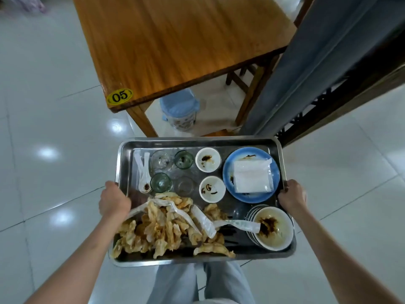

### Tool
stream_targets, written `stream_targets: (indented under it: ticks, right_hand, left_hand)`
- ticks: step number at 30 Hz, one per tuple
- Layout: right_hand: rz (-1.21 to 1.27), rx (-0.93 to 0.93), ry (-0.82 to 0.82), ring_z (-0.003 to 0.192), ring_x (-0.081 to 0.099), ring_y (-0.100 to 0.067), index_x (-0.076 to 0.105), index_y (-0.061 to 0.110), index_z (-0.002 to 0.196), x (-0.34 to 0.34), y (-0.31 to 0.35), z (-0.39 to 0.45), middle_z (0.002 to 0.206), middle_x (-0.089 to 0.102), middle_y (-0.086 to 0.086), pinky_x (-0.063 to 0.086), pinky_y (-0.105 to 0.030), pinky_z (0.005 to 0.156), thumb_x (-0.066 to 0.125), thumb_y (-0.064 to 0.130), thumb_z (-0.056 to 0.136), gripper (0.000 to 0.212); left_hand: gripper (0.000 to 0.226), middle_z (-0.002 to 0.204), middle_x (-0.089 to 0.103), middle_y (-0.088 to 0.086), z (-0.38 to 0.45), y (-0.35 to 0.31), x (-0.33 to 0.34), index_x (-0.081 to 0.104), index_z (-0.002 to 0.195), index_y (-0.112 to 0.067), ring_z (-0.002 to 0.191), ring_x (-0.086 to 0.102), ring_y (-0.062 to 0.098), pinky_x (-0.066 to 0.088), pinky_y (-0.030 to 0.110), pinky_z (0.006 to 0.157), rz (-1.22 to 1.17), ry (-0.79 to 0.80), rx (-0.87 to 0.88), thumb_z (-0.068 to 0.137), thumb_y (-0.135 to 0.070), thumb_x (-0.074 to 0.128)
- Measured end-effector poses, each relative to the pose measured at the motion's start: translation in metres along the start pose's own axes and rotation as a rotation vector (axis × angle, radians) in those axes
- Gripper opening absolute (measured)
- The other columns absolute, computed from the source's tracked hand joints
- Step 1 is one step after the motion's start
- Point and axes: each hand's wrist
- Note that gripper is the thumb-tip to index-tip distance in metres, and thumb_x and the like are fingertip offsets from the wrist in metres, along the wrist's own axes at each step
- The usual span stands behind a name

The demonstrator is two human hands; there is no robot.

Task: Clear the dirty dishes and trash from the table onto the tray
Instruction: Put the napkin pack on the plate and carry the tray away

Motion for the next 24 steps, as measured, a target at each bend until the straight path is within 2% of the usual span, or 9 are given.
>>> stream_targets:
  ticks: [4, 8, 15, 19, 24]
  right_hand:
    - [0.031, 0.09, -0.04, 0.073, 0.045, -0.03, 0.055, 0.003, 0.093, -0.007, -0.03, -0.034, 0.085, 0.057, -0.019, 0.038, -0.031, 0.061, 0.052, -0.002, 0.076, 0.018]
    - [0.099, 0.201, -0.085, 0.076, 0.042, -0.029, 0.055, 0.002, 0.095, -0.011, -0.061, -0.069, 0.084, 0.052, -0.018, 0.037, -0.032, 0.064, 0.052, -0.002, 0.077, 0.019]
    - [0.208, 0.376, -0.097, 0.079, 0.048, -0.03, 0.053, 0.004, 0.089, -0.015, -0.126, -0.12, 0.093, 0.059, -0.02, 0.038, -0.032, 0.064, 0.053, 0.0, 0.078, 0.012]
    - [0.24, 0.463, -0.12, 0.093, 0.055, -0.036, 0.057, 0.002, 0.097, -0.022, -0.168, -0.138, 0.098, 0.062, -0.023, 0.039, -0.031, 0.068, 0.053, 0.001, 0.079, 0.018]
    - [0.28, 0.589, -0.154, 0.096, 0.055, -0.035, 0.056, 0.002, 0.1, -0.043, -0.227, -0.151, 0.101, 0.061, -0.022, 0.042, -0.035, 0.071, 0.054, 0.002, 0.082, 0.018]
  left_hand:
    - [0.038, 0.11, 0.057, 0.027, -0.016, -0.008, -0.013, 0.043, 0.118, 0.003, 0.099, 0.055, 0.044, 0.046, 0.047, 0.077, 0.035, 0.042, 0.085, 0.083, 0.006, 0.059]
    - [0.037, 0.112, 0.056, 0.027, -0.033, -0.019, -0.023, 0.043, 0.12, 0.003, 0.1, 0.055, 0.044, 0.044, 0.043, 0.073, 0.09, 0.066, 0.171, 0.086, 0.005, 0.057]
    - [0.032, 0.109, 0.058, 0.027, -0.066, -0.055, -0.023, 0.045, 0.112, 0.004, 0.099, 0.056, 0.044, 0.046, 0.047, 0.077, 0.187, 0.085, 0.36, 0.084, 0.002, 0.061]
    - [0.034, 0.111, 0.059, 0.025, -0.094, -0.085, -0.01, 0.049, 0.111, 0.003, 0.098, 0.058, 0.041, 0.048, 0.045, 0.073, 0.224, 0.114, 0.47, 0.082, -0.001, 0.065]
    - [0.039, 0.116, 0.056, 0.025, -0.14, -0.127, 0.016, 0.047, 0.115, 0.001, 0.104, 0.055, 0.043, 0.047, 0.047, 0.078, 0.271, 0.153, 0.558, 0.083, -0.006, 0.067]
Point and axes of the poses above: each hand's wrist, its own z-axis towards the middle knuckle, its own x-axis out of the palm, y = z × x
